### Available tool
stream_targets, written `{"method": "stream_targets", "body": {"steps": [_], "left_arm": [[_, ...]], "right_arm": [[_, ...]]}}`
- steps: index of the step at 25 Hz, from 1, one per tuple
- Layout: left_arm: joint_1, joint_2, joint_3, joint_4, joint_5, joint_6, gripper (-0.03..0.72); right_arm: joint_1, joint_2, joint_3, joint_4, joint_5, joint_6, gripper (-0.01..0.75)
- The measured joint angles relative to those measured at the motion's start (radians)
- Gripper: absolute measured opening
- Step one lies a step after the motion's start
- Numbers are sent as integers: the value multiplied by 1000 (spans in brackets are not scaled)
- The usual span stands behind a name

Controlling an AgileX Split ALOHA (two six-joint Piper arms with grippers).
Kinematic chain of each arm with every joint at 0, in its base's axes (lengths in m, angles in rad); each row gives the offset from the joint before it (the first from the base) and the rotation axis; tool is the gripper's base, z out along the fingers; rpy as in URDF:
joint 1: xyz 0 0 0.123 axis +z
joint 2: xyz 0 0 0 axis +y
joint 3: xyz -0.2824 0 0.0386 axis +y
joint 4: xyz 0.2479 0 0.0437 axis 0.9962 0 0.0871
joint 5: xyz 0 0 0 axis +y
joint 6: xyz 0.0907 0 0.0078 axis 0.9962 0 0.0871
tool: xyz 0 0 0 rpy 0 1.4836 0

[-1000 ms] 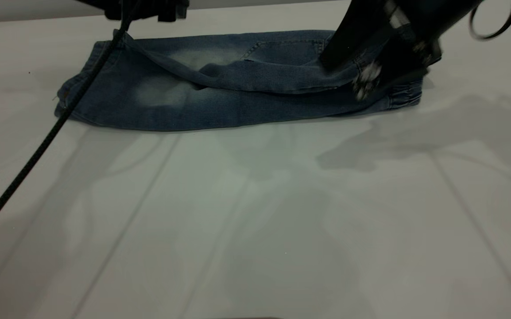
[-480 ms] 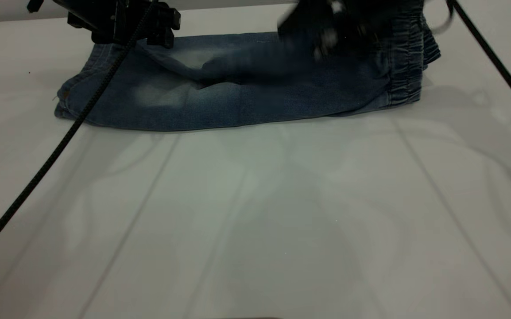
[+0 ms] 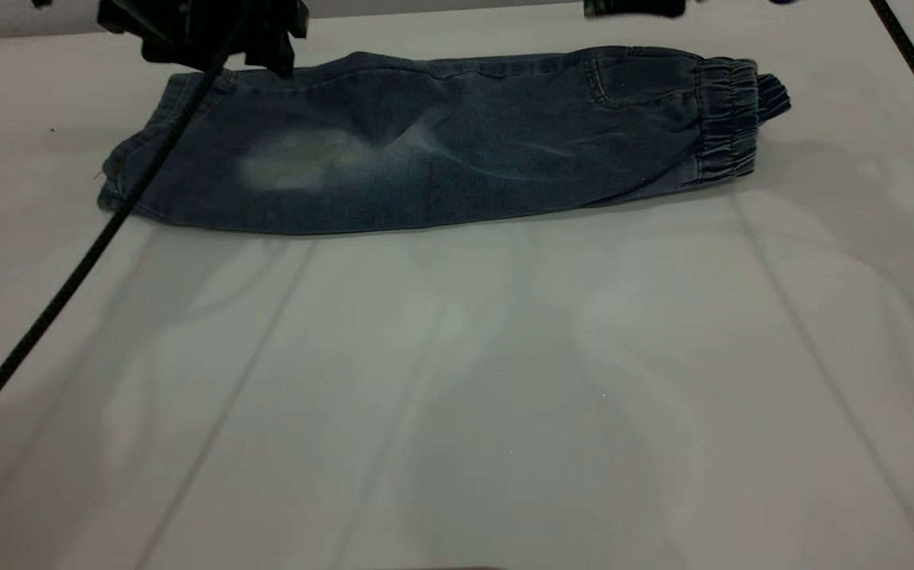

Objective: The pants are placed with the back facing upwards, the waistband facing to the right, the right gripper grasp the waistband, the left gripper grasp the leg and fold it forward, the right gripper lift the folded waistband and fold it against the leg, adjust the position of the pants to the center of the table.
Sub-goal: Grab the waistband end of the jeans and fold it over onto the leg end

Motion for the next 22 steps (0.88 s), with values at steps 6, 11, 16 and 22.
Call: {"method": "stream_targets", "body": {"steps": [6, 11, 16, 22], "left_arm": [[-4, -1, -2, -4, 172, 14, 506], [-5, -1, -2, -11, 225, 14, 506], [-20, -1, -4, -13, 235, 14, 506], [-50, -1, -4, -17, 244, 14, 506]], "right_arm": [[-101, -66, 0, -367, 104, 336, 586], [-171, -100, -1, -529, 117, 400, 586], [-193, -35, -1, -560, 71, 404, 586], [-201, 31, -1, -568, 12, 358, 586]]}}
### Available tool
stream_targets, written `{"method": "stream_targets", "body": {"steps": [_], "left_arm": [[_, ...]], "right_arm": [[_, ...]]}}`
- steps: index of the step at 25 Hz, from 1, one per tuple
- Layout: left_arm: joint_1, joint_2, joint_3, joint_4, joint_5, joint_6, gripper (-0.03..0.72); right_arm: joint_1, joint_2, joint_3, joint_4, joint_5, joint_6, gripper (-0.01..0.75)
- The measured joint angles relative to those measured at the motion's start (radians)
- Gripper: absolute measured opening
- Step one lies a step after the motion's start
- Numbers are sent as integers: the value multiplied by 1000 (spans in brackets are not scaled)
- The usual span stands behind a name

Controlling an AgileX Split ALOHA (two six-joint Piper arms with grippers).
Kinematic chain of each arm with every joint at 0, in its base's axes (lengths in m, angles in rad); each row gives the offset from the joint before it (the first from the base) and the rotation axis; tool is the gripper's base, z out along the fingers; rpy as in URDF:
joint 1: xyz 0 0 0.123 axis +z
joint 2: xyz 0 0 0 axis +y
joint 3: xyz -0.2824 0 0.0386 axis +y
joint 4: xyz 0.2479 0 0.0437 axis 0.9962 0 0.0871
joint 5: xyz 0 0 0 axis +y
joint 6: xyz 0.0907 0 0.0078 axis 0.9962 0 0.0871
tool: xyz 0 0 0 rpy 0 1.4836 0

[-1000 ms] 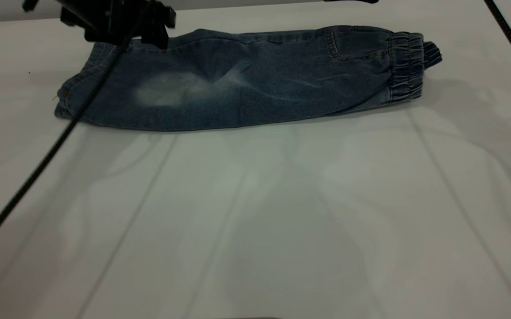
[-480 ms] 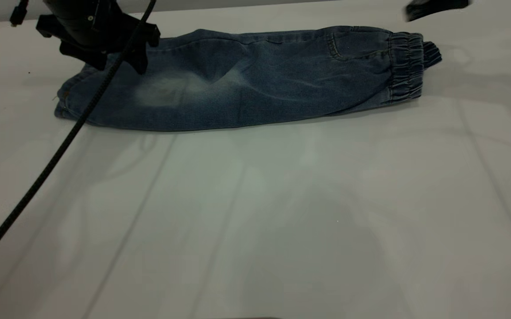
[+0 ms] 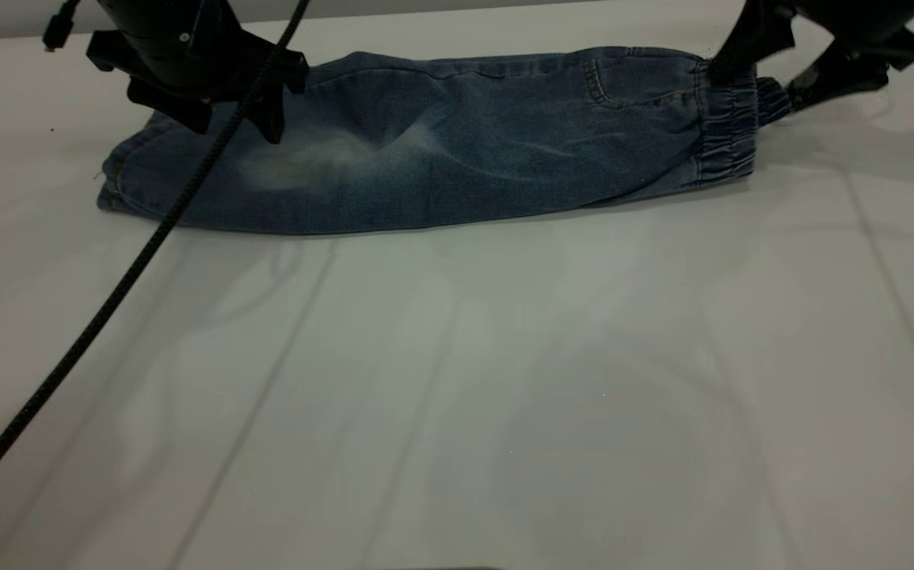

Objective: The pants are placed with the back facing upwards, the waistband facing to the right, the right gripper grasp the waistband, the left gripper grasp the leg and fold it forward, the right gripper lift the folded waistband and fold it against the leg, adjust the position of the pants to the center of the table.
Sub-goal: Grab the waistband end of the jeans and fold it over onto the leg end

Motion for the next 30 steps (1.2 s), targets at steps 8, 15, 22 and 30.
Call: {"method": "stream_targets", "body": {"steps": [8, 15, 22, 30], "left_arm": [[-32, 0, 0, -1, -47, 0, 506], [-94, 3, 0, -1, -164, 0, 506], [-132, 38, 0, -1, -238, -2, 506], [-134, 88, -1, -1, -247, -42, 506]], "right_arm": [[3, 32, -1, 95, 60, -56, 586], [35, 34, -1, 249, 130, -148, 410], [29, 28, -1, 246, 161, -132, 49], [6, -66, -52, 193, 249, -73, 48]]}}
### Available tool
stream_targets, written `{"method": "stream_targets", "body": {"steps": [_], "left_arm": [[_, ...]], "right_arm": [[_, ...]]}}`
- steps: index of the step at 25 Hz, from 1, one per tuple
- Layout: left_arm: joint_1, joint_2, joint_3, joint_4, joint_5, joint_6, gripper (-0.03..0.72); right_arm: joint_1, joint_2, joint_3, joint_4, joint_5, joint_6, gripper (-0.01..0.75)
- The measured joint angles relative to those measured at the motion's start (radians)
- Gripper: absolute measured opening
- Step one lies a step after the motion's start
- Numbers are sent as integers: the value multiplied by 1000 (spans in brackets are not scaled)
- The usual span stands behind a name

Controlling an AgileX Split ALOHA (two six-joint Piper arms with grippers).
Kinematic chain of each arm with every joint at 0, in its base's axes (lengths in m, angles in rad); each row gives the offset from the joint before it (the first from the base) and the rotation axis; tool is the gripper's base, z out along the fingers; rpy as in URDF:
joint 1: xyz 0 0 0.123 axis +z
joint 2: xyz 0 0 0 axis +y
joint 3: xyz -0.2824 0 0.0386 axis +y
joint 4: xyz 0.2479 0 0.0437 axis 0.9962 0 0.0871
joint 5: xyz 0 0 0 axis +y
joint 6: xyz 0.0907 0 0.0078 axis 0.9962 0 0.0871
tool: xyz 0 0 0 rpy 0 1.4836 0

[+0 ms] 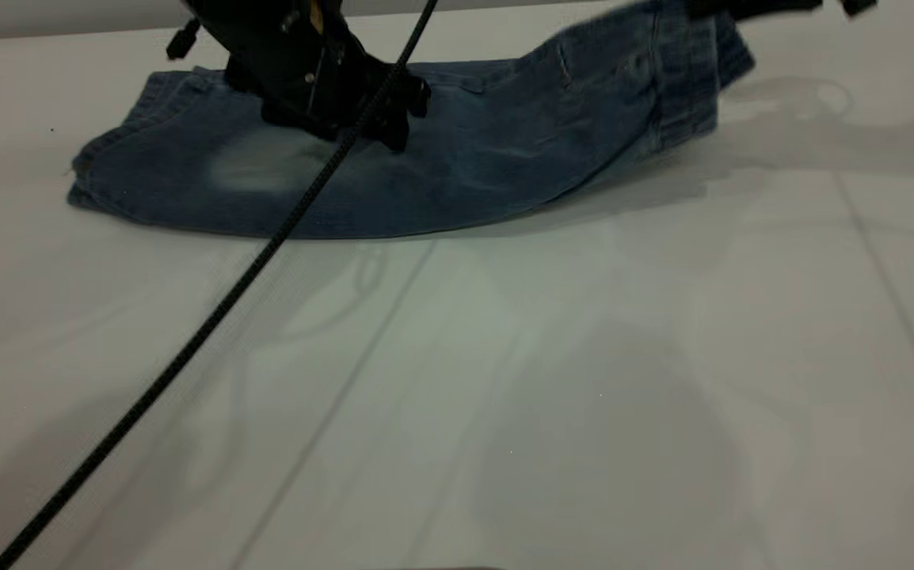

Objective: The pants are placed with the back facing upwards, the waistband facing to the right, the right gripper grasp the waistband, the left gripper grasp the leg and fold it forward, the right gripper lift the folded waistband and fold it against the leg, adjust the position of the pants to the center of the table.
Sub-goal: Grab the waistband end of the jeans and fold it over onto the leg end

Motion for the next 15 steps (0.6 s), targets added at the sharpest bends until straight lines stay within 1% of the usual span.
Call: {"method": "stream_targets", "body": {"steps": [4, 9, 10, 12, 15], "left_arm": [[-2, 21, 0, 0, -3, -18, 506], [-29, 36, -5, 7, -14, -37, 506], [-32, 34, -16, 8, 5, -36, 506], [-27, 16, -49, 11, 82, -27, 506], [4, -48, -130, 24, 261, 7, 506]], "right_arm": [[8, -7, -40, -5, 49, 35, 48], [18, -7, -81, -6, 85, 61, 48], [26, -7, -86, -8, 86, 62, 48], [45, -7, -96, -11, 84, 64, 48], [80, -7, -125, -20, 73, 69, 48]]}}
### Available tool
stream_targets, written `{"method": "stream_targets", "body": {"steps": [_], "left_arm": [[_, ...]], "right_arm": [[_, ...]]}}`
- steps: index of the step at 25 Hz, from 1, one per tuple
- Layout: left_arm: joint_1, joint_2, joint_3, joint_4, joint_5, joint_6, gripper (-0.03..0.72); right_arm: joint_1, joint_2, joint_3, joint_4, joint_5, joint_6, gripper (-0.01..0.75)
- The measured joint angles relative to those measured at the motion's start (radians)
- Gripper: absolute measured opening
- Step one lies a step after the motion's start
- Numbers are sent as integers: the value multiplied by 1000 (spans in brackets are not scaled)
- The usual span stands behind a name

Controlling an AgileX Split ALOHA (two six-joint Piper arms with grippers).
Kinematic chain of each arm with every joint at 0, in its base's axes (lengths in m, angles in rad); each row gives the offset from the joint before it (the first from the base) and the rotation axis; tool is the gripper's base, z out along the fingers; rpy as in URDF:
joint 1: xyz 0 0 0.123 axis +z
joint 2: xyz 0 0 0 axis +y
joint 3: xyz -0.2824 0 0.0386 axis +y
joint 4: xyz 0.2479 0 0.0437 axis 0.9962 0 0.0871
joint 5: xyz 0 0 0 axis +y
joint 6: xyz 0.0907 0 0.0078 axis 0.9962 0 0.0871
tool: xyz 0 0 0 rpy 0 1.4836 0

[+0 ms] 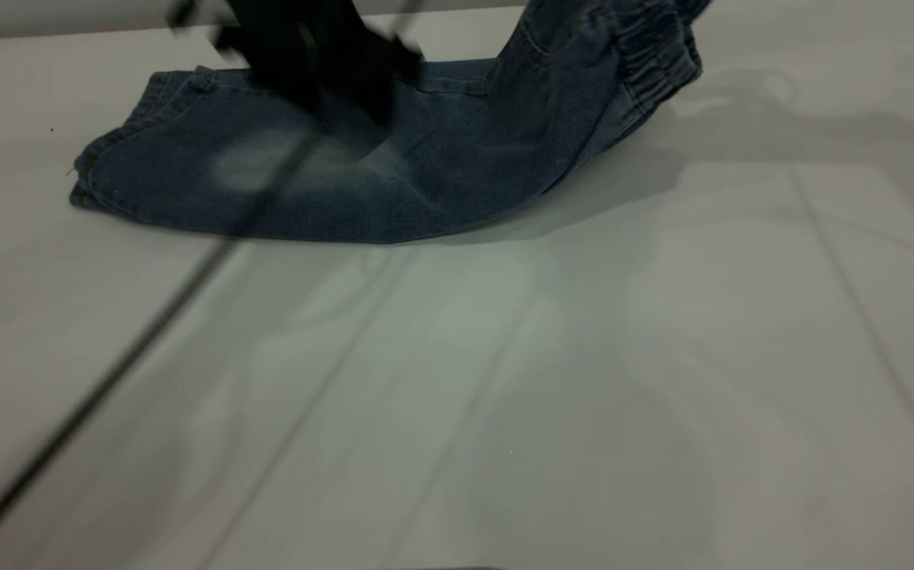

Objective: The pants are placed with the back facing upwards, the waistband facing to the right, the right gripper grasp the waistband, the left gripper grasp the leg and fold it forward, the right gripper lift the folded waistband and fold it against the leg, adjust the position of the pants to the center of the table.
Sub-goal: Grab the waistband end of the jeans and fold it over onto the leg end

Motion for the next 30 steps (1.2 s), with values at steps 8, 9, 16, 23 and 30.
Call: {"method": "stream_targets", "body": {"steps": [8, 9, 16, 23, 30], "left_arm": [[153, -54, -97, 31, 297, 14, 506], [172, -46, -97, 31, 309, 14, 506], [238, 50, -98, 27, 345, 37, 506], [216, 112, -98, 6, 332, 44, 506], [215, 108, -172, 15, 405, 81, 506]], "right_arm": [[88, 0, -122, -74, -20, 75, 48], [96, 0, -138, -78, -20, 83, 48], [171, 0, -229, -92, -20, 129, 48], [268, 0, -260, -94, -88, 152, 48], [362, 2, -260, -90, -248, 159, 48]]}}
